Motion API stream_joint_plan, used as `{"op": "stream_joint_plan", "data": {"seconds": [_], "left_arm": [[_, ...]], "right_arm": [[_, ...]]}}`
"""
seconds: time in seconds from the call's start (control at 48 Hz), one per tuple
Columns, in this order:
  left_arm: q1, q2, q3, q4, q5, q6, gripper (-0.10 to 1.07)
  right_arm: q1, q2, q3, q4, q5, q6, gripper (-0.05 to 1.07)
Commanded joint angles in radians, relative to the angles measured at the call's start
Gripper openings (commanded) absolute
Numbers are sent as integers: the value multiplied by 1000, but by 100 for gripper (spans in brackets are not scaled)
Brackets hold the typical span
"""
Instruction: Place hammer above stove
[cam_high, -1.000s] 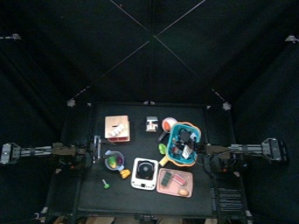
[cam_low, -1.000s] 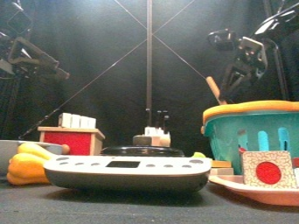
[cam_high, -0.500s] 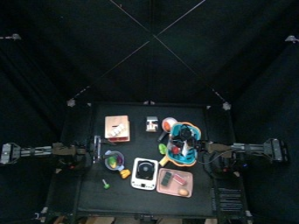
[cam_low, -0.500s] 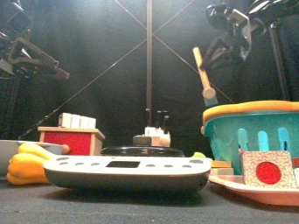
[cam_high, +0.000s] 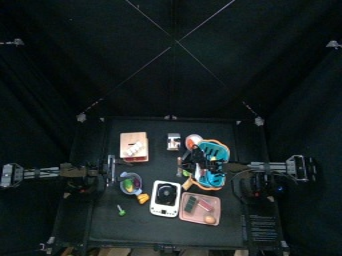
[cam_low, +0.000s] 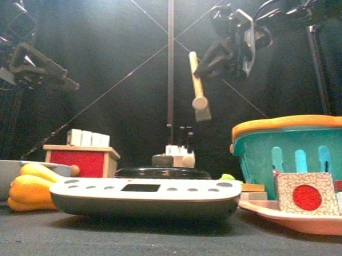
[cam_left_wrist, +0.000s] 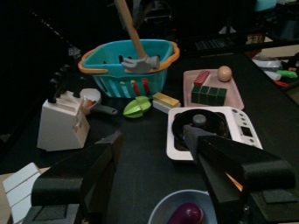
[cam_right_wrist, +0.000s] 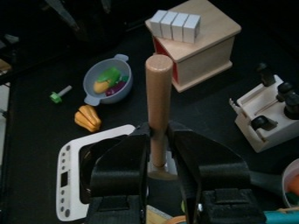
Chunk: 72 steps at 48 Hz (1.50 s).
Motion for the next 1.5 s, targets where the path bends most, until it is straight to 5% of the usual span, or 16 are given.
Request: {"op": "stream_joint_plan", "data": {"seconds": [0.0, 0.667, 1.479], "left_arm": [[2, 8, -14, 2, -3, 0, 93], [2, 8, -14, 0, -3, 0, 93], [2, 8, -14, 2, -3, 0, 93]], "right_arm": [[-8, 55, -54, -6, -9, -5, 56], [-3, 393, -241, -72, 238, -9, 56], [6, 492, -285, -32, 259, -9, 57]]}}
